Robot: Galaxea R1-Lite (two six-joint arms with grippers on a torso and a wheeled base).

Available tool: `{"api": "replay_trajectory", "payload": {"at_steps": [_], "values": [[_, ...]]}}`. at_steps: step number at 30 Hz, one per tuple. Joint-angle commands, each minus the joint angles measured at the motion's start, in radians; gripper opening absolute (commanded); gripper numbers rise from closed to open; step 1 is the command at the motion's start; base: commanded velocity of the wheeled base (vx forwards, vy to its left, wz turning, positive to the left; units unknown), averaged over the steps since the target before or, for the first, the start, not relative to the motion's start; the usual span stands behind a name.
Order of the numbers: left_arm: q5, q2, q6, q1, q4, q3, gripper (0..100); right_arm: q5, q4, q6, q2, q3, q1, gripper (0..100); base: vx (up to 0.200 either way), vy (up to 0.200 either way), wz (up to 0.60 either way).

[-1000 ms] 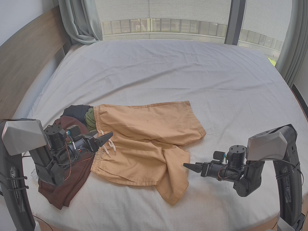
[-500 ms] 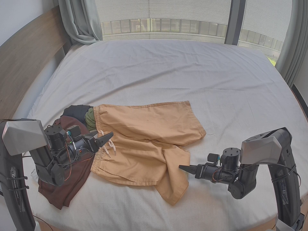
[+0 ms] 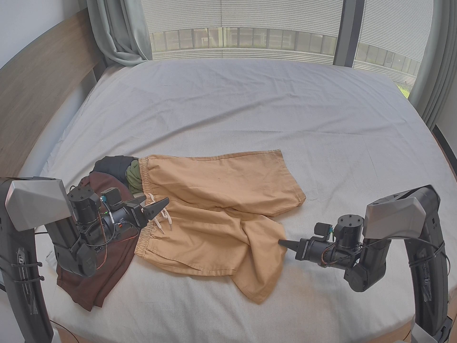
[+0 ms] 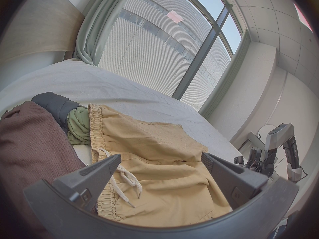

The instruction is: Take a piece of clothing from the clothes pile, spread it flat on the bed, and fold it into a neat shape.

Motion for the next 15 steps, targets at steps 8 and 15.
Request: {"api": "replay_trajectory", "payload": {"at_steps": [8, 15], "values": [[0.0, 0.009, -0.001, 0.002, 0.0, 0.0, 100, -0.002, 0.002, -0.105, -0.033, 0.027, -0.018, 0, 0.0, 0.0, 0.0], [0.0, 0.009, 0.001, 0.002, 0.0, 0.002, 100, -0.002, 0.001, -0.116, -0.037, 0.033, -0.013, 0, 0.0, 0.0, 0.0]]}}
